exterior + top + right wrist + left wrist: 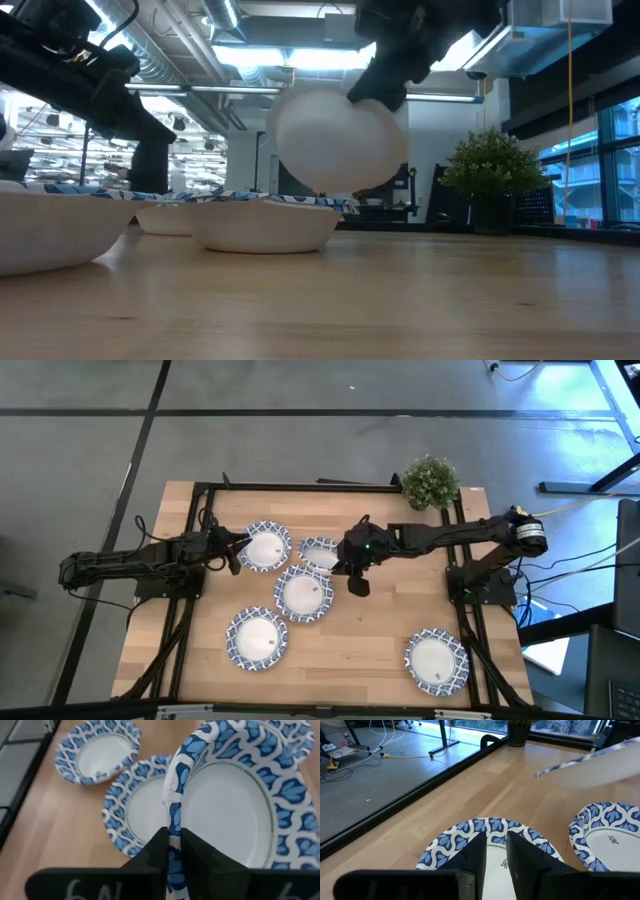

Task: Nest bowls inside each other
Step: Stack the white patterned bowl on top of the other white patterned bowls

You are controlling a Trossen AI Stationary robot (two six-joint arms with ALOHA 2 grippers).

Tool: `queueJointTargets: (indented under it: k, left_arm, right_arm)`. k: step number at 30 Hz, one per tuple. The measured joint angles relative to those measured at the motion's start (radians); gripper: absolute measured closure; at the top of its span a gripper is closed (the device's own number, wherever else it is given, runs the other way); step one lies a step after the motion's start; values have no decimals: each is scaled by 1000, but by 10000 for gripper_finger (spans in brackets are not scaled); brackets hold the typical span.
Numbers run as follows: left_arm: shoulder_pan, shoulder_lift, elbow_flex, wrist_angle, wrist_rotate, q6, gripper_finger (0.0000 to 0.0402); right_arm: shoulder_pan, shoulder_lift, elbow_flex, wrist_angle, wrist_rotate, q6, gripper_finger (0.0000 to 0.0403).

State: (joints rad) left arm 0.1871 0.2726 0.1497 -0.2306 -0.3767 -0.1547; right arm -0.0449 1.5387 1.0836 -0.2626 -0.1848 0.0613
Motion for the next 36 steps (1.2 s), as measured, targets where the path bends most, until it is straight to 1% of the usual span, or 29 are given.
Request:
queueJointTargets:
  k: [6,10,12,14,16,21,26,30,32,36]
  left_arm:
    - [0,0,0,0,0,0,333]
    - [0,0,0,0,0,0,333]
    - [0,0,0,0,0,0,333]
    - [0,0,0,2,0,0,333]
    - [0,0,0,2,0,0,333]
    - [0,0,0,2,0,0,333]
    - [0,0,0,3,0,0,333]
    - [0,0,0,3,1,-1,333]
    - [0,0,0,3,1,-2,333]
    - [0,0,0,3,2,-3,333]
  right_arm:
    - [28,0,0,40,0,14,358]
    - [40,19,0,102,-2,42,358]
    - [44,45,2,133,-28,62,358]
    - [51,85,28,110,-59,67,358]
    - [64,135,79,64,-74,39,358]
    - [109,265,280,-72,-45,-95,358]
    - [117,363,440,-188,-35,-169,358]
    - [116,400,475,-231,-58,-173,358]
    - [116,405,464,-227,-97,-172,358]
    - [116,406,434,-210,-123,-166,358]
